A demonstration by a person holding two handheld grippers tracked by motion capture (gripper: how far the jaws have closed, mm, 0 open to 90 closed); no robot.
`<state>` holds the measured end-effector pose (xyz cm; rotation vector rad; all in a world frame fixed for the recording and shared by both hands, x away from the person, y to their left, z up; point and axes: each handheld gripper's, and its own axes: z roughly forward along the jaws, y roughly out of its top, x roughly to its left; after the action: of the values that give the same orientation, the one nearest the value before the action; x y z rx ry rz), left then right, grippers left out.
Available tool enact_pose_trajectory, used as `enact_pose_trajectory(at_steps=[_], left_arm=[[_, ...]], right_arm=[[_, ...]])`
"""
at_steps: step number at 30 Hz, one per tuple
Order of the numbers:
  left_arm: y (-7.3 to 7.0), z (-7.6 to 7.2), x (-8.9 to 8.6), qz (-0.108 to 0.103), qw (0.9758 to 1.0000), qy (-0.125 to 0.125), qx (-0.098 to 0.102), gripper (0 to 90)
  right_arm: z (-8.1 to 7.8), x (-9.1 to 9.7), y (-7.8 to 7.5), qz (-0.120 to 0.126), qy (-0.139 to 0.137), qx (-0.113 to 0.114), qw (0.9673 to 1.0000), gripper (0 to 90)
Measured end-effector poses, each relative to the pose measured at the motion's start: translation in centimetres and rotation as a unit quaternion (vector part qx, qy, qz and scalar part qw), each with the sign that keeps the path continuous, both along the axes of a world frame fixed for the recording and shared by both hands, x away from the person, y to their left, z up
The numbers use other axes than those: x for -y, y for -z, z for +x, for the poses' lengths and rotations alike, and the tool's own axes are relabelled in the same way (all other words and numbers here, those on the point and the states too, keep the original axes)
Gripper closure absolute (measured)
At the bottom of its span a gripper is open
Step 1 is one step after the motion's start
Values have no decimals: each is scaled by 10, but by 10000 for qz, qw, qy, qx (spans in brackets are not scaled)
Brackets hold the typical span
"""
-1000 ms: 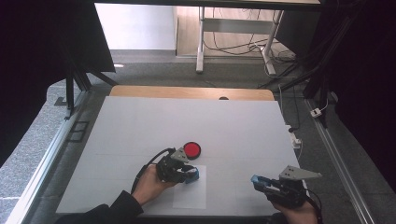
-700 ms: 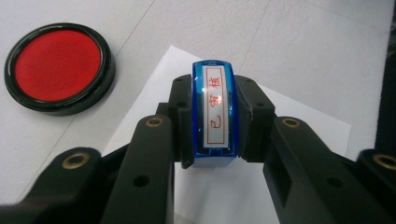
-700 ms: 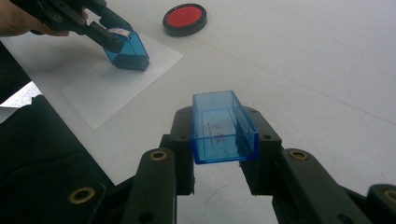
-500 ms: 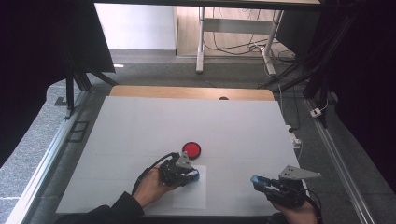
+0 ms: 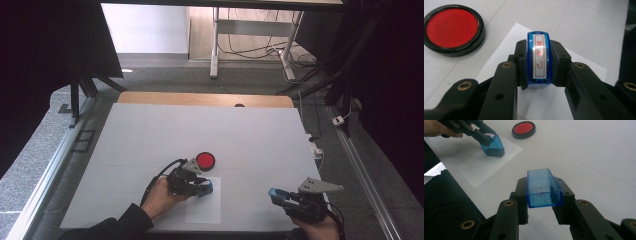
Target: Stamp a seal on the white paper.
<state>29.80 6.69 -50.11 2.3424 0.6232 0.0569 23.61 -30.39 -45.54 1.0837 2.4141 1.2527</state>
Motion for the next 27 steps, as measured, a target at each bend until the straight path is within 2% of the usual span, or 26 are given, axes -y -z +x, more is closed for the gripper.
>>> enact_pose_trajectory(at_steps=[7, 9, 13, 16, 20, 27], left_arm=[[-2, -8, 6, 250, 9992, 30, 308, 711], [-2, -7, 5, 214, 9995, 23, 246, 711], [1, -1, 0, -27, 10000, -52, -3, 710], [2, 1, -2, -105, 9999, -70, -71, 710], [1, 0, -2, -92, 9999, -39, -32, 709], [-1, -1, 1, 82, 9999, 61, 72, 708]], right_arm=[[0, 0, 0, -20, -5, -2, 10000, 685], [0, 0, 0, -4, -5, -5, 10000, 684], [1, 0, 0, -11, 1, -3, 10000, 685], [1, 0, 0, -14, -23, -14, 10000, 685], [1, 0, 0, -19, -22, -3, 10000, 685], [0, 0, 0, -27, -33, 3, 10000, 684]])
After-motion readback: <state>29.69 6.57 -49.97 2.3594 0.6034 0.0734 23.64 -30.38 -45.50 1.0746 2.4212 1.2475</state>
